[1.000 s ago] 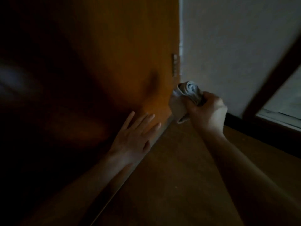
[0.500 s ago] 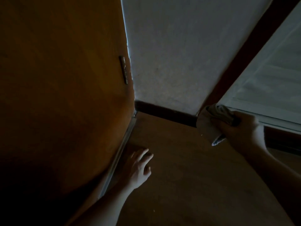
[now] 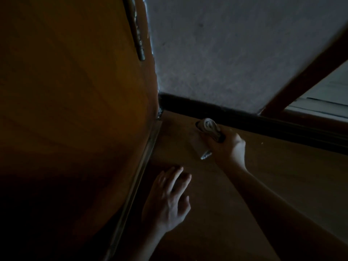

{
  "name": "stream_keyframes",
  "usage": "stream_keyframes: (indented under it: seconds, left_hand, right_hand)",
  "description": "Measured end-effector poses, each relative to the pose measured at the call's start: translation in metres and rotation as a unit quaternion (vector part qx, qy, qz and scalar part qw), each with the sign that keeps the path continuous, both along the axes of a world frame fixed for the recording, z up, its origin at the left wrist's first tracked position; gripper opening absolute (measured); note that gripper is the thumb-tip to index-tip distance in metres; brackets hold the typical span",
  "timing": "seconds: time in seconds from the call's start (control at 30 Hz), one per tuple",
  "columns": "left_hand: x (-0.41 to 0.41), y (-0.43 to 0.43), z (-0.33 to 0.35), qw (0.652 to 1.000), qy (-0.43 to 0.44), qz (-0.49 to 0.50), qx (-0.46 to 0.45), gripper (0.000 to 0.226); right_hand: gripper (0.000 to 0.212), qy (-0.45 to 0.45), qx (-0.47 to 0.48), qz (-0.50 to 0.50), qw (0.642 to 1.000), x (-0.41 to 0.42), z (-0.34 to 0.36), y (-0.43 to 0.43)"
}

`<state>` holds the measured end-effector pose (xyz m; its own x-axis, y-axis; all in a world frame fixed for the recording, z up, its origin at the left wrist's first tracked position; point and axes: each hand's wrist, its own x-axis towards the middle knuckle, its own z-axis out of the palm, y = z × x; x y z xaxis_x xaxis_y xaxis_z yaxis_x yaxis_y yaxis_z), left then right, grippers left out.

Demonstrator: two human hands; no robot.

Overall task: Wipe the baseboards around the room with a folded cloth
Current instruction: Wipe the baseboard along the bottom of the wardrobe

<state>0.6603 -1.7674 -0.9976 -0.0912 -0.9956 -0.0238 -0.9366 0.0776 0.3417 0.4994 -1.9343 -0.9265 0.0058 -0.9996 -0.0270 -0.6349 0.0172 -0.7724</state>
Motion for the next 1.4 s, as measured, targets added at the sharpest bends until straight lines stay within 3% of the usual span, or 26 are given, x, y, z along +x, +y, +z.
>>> stream_keyframes:
  seconds: [0.3, 0.5, 0.63, 0.8, 0.97, 1.17, 1.4]
  left_hand:
    - [0.0, 0.0, -0.001, 1.0, -0.002, 0.004, -0.027, 0.061]
    - [-0.002, 0.0, -0.002, 1.0, -0.013, 0.003, -0.021, 0.062]
    - [-0.002, -0.001, -0.001, 1.0, -0.022, 0.004, -0.005, 0.062]
    - [-0.002, 0.0, -0.003, 1.0, -0.021, 0.006, -0.003, 0.061]
    - [-0.002, -0.001, -0.002, 1.0, -0.018, 0.009, -0.013, 0.06]
    - [-0.002, -0.002, -0.002, 0.999, -0.034, 0.006, -0.013, 0.062]
    - [-0.002, -0.002, -0.005, 0.999, -0.042, 0.006, -0.009, 0.064]
  right_hand:
    - [0.028, -0.002, -0.051, -0.004, 0.999, 0.098, -0.017, -0.046]
    - [0.027, 0.036, -0.09, -0.067, 0.993, 0.093, -0.036, -0.044]
    - [0.027, 0.045, -0.091, -0.039, 0.994, 0.109, -0.036, -0.05]
    - [0.029, 0.048, -0.116, -0.068, 0.99, 0.097, -0.041, -0.046]
    - [0.039, 0.057, -0.118, -0.029, 0.991, 0.091, -0.038, -0.046]
    - [0.02, 0.078, -0.116, -0.154, 0.978, 0.027, -0.044, -0.035]
    - [0.025, 0.072, -0.122, -0.101, 0.985, 0.026, -0.042, -0.04]
